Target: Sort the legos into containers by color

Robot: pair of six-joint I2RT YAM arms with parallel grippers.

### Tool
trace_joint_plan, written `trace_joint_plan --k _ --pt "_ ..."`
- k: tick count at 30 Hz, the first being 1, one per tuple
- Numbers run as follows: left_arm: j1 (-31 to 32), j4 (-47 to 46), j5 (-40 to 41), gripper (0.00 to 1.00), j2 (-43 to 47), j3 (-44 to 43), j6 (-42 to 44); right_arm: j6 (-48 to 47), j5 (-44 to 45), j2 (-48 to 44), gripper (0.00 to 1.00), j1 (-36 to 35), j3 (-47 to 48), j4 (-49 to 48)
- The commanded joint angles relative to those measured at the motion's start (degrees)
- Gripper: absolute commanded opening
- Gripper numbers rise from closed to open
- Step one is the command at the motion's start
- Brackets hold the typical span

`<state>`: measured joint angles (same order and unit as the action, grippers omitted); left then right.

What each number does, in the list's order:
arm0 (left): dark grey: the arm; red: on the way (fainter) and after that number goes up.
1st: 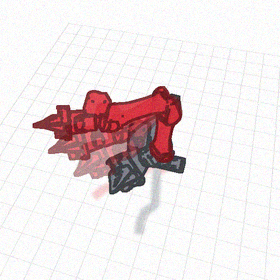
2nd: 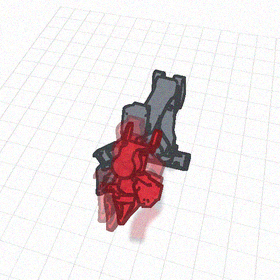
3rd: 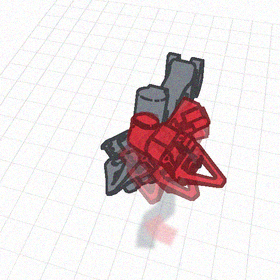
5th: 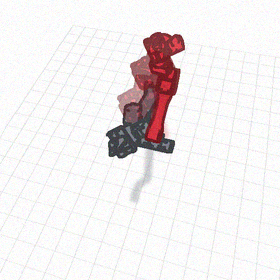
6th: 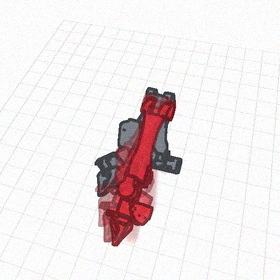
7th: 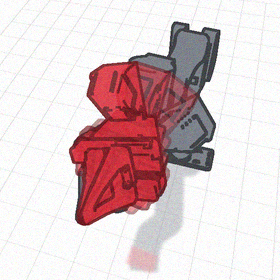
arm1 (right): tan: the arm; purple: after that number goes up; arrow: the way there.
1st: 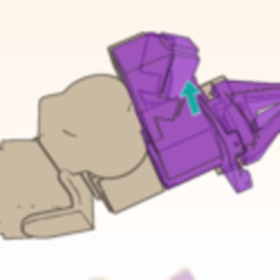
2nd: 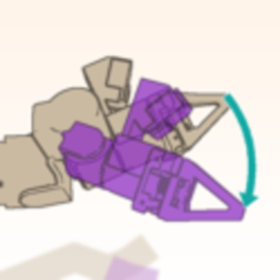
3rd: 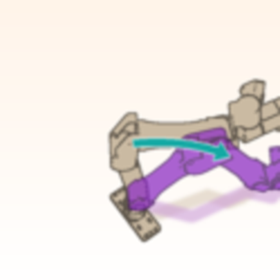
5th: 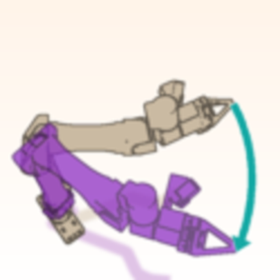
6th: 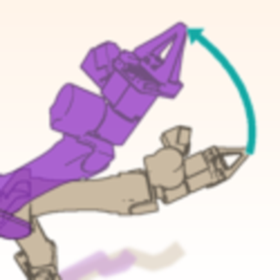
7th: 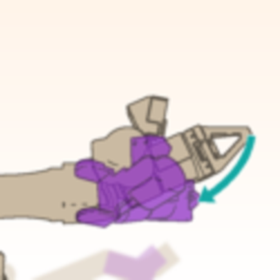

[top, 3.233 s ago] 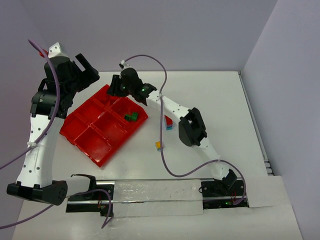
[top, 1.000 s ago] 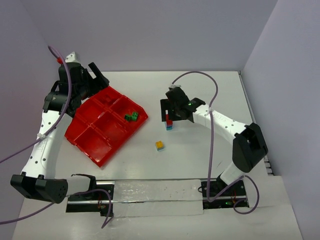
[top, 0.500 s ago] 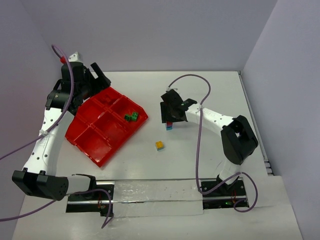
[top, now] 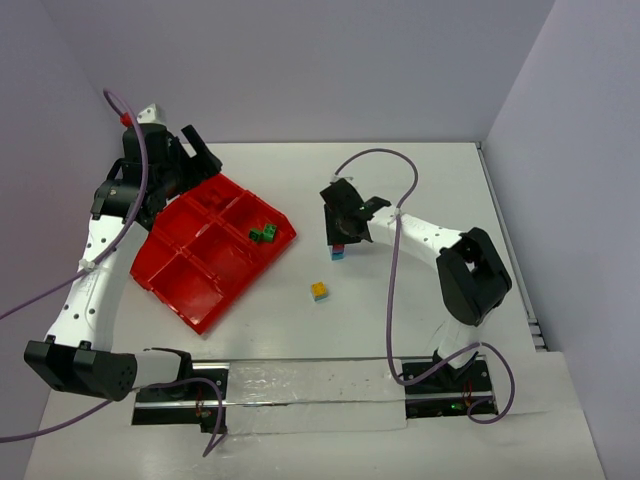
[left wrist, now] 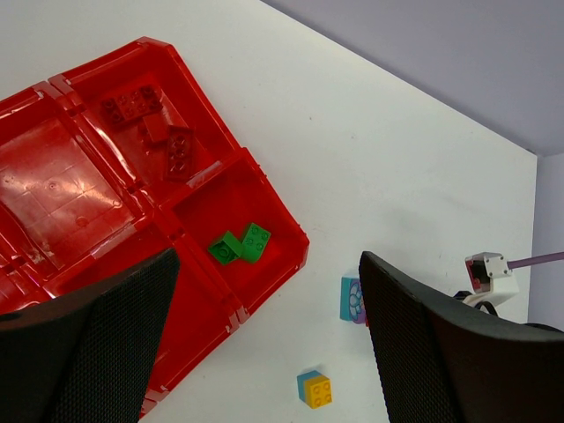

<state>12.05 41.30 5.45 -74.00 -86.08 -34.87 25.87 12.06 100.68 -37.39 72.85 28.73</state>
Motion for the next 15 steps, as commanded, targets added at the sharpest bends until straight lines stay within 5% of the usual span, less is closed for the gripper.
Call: trace_joint_plan --k 1,9,15 --pt "0.3 -2.8 -1.8 0.91 -0.1 -0.9 1.3 -0.4 -0.2 -1.9 0.31 -0.3 2.7 -2.0" --pt "0.7 -4.4 -9.8 0.91 -1.3 0.1 5.3 -3.2 -9.8 -9.2 0.25 0.9 3.3 -2.3" --pt "1.9 -11.0 -33.0 0.91 -2.5 6.4 12.6 -5.6 -22.8 -14.2 0.25 3.1 2.3 -4.3"
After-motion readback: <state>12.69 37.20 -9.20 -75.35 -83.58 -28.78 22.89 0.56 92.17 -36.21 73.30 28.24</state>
